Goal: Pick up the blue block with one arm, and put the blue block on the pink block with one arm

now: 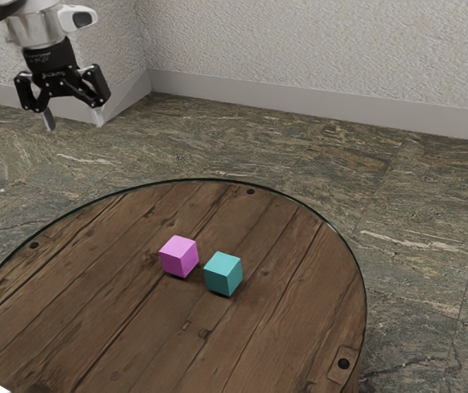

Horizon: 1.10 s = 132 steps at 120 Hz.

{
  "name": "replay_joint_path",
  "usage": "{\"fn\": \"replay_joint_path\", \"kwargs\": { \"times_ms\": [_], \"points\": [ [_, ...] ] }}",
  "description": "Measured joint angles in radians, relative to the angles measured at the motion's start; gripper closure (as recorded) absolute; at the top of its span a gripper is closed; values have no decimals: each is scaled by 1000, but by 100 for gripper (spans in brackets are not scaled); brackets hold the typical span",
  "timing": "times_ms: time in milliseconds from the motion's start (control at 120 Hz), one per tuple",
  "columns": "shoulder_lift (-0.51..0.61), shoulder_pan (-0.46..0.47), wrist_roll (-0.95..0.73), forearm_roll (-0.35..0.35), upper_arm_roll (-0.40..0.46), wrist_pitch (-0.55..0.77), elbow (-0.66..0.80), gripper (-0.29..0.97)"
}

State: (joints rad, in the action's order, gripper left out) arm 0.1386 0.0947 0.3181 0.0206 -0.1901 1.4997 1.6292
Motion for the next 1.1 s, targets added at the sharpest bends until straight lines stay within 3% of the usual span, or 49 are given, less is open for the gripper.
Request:
{"fn": "replay_joint_path", "kwargs": {
  "times_ms": [167, 300, 525, 775, 1100],
  "points": [
    [79, 5, 76, 2, -1, -4, 94, 0],
    [88, 131, 123, 6, 17, -18, 164, 0],
    [-34, 182, 131, 14, 104, 203, 364, 0],
    [-208, 179, 28, 36, 128, 457, 371, 0],
    [-403, 186, -125, 52, 132, 657, 300, 0]
  ]
}}
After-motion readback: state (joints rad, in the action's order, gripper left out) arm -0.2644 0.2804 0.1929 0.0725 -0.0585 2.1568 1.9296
